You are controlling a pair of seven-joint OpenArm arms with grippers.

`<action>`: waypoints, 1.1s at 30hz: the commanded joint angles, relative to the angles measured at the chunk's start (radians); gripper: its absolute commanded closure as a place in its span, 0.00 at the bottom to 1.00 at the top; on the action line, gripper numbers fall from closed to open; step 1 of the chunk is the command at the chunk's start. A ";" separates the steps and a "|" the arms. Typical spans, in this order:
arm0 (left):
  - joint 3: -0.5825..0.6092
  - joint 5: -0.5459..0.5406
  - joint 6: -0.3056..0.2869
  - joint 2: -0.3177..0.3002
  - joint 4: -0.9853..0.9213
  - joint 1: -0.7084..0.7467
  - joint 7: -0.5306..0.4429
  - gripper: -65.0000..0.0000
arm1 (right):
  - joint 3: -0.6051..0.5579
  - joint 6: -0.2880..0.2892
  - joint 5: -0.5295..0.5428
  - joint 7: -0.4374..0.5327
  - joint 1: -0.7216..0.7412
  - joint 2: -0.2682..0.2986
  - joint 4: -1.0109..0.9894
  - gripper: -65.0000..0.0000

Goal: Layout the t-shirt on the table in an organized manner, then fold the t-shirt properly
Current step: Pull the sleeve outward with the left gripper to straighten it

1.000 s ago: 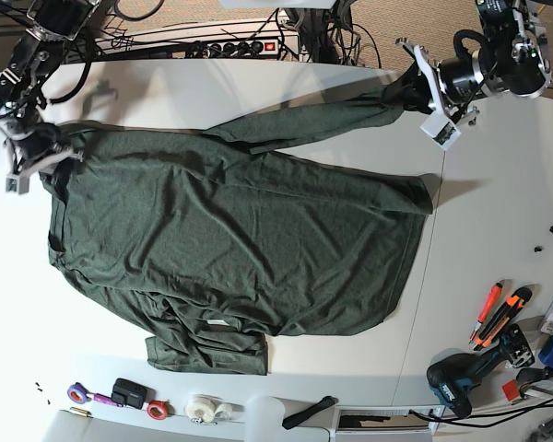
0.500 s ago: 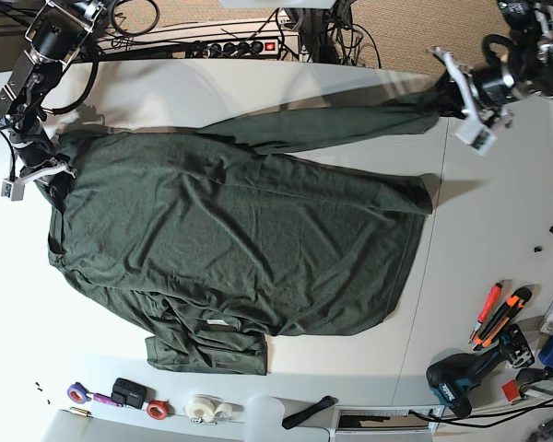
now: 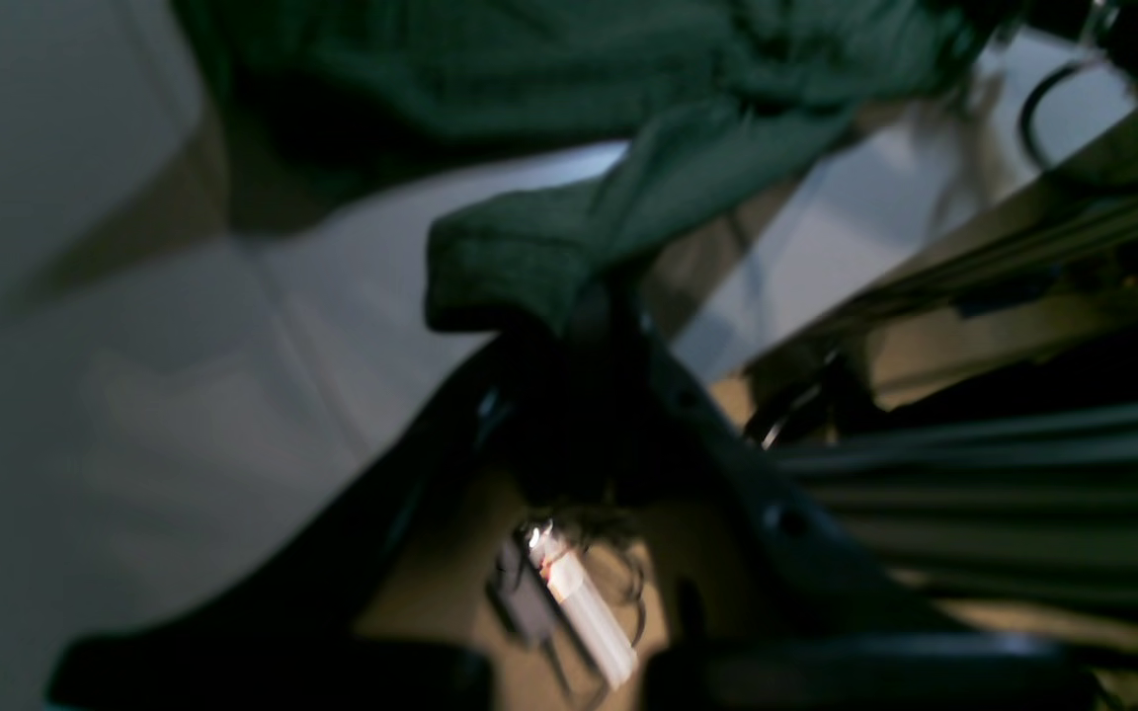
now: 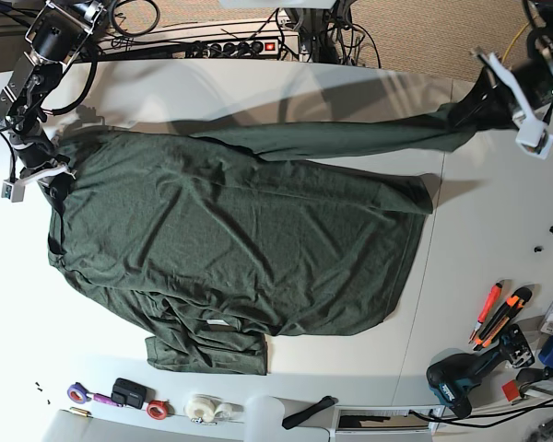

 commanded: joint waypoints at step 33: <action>-0.013 -0.020 -0.005 -0.125 0.260 0.240 -0.016 1.00 | -0.001 -0.051 -0.046 -0.054 -0.003 0.040 -0.008 0.83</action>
